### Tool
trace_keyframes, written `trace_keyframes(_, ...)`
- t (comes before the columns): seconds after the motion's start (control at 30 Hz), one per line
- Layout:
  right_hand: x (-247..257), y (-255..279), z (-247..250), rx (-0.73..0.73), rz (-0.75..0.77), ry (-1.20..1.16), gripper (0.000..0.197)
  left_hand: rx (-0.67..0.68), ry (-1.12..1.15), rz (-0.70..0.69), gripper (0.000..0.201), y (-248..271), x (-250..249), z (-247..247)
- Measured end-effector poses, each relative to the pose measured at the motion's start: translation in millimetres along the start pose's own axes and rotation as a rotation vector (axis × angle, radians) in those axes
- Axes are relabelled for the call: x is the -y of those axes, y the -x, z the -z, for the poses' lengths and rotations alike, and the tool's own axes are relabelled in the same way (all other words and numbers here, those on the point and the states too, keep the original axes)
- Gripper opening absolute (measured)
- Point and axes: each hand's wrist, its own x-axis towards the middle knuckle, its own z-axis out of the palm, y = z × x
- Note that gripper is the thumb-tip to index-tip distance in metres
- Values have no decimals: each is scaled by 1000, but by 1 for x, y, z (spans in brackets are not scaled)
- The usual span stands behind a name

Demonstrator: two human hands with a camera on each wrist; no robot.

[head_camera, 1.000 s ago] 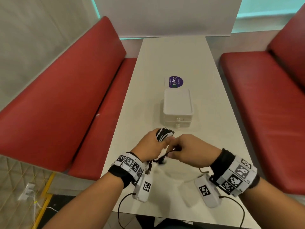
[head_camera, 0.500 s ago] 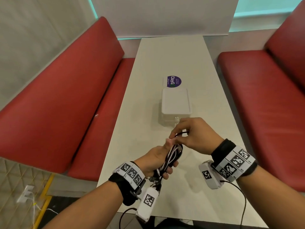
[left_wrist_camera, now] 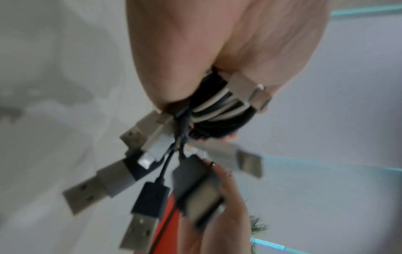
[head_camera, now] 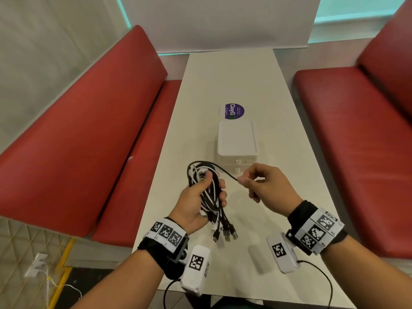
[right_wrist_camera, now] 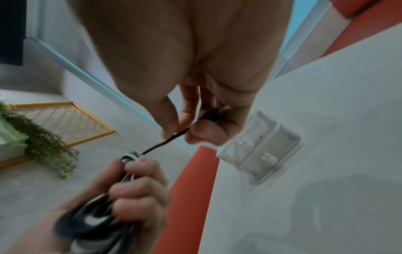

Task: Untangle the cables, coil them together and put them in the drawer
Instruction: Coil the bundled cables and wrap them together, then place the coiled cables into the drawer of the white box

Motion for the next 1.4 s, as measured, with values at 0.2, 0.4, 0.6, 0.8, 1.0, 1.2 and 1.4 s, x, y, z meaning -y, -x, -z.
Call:
trace_keyframes(0.2, 0, 12, -27, -2, 6, 13, 7, -113, -5, -45, 69, -4, -3, 1)
trace_keyframes(0.4, -7, 26, -49, -65, 29, -15, 13, -289, 92, -71, 44, -11, 11, -9)
trace_keyframes(0.6, -8, 18, -29, 160, 72, 167, 19, -350, -368, -207, 48, -4, 5, -3)
trace_keyframes(0.8, 22, -6, 8, 358, 15, -13, 84, -109, -2009, -393, 46, 5, -14, -12)
trace_keyframes(1.0, 25, -9, -27, 537, -13, 601, 147, 8, -2326, -440, 47, 2, 1, -31)
trace_keyframes(1.2, 8, -12, -41, 447, -9, 719, 30, -54, -2285, -402, 62, -8, 10, -27)
trace_keyframes(1.4, 1, -22, -44, 407, 48, 1038, 20, -101, -2162, -239, 47, -27, 19, -20)
